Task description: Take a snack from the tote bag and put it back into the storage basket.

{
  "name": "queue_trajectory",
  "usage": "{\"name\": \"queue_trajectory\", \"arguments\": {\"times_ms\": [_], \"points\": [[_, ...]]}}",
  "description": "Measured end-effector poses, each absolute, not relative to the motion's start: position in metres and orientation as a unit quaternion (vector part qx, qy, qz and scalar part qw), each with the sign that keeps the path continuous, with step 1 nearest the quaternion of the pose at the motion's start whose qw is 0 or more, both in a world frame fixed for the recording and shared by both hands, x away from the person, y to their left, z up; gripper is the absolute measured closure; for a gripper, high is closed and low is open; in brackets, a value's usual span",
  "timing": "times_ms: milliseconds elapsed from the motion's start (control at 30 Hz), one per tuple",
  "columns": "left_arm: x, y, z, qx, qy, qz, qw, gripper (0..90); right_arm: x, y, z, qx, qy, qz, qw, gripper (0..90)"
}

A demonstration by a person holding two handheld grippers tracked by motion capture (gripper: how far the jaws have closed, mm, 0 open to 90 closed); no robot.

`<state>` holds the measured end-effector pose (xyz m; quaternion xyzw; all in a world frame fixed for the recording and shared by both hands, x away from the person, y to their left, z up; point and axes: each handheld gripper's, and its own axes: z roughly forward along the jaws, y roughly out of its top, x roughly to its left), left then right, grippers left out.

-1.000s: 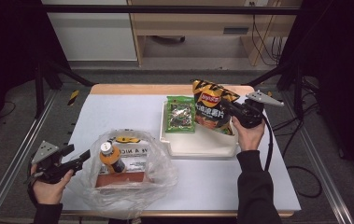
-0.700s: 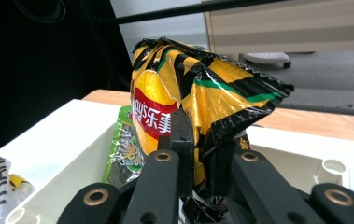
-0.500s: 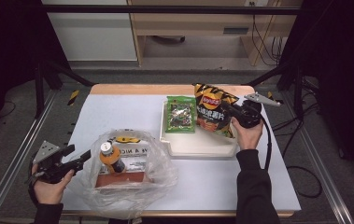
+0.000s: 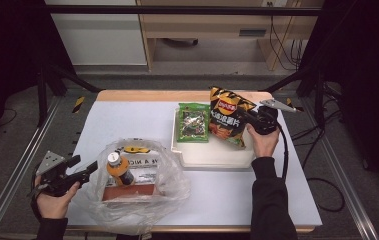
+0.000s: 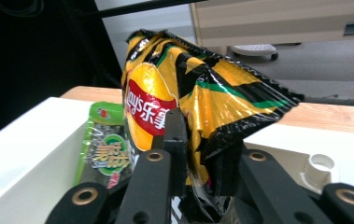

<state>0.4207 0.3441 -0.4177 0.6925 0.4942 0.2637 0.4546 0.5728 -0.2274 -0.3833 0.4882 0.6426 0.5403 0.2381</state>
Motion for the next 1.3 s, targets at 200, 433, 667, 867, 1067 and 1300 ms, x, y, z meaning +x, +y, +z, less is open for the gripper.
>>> {"name": "queue_trajectory", "arguments": {"times_ms": [200,433,667,867,1067,1300], "points": [[0.421,0.345,-0.418,0.692,0.495,0.263,0.455,28.2,0.581,-0.231,-0.389,0.5,0.636,0.525,0.265,71.3],[0.421,0.344,-0.418,0.693,0.495,0.263,0.454,28.2,0.587,-0.231,-0.396,0.514,0.63,0.498,0.301,49.2],[0.42,0.345,-0.418,0.692,0.495,0.264,0.453,28.3,0.583,-0.232,-0.395,0.519,0.639,0.475,0.31,31.0],[0.42,0.344,-0.418,0.693,0.495,0.263,0.453,28.3,0.568,-0.23,-0.384,0.516,0.645,0.462,0.322,28.8],[0.42,0.343,-0.418,0.693,0.495,0.263,0.453,28.3,0.551,-0.23,-0.384,0.517,0.638,0.477,0.313,40.2],[0.421,0.342,-0.419,0.695,0.495,0.263,0.45,28.3,0.541,-0.222,-0.394,0.522,0.653,0.464,0.294,58.8]]}}
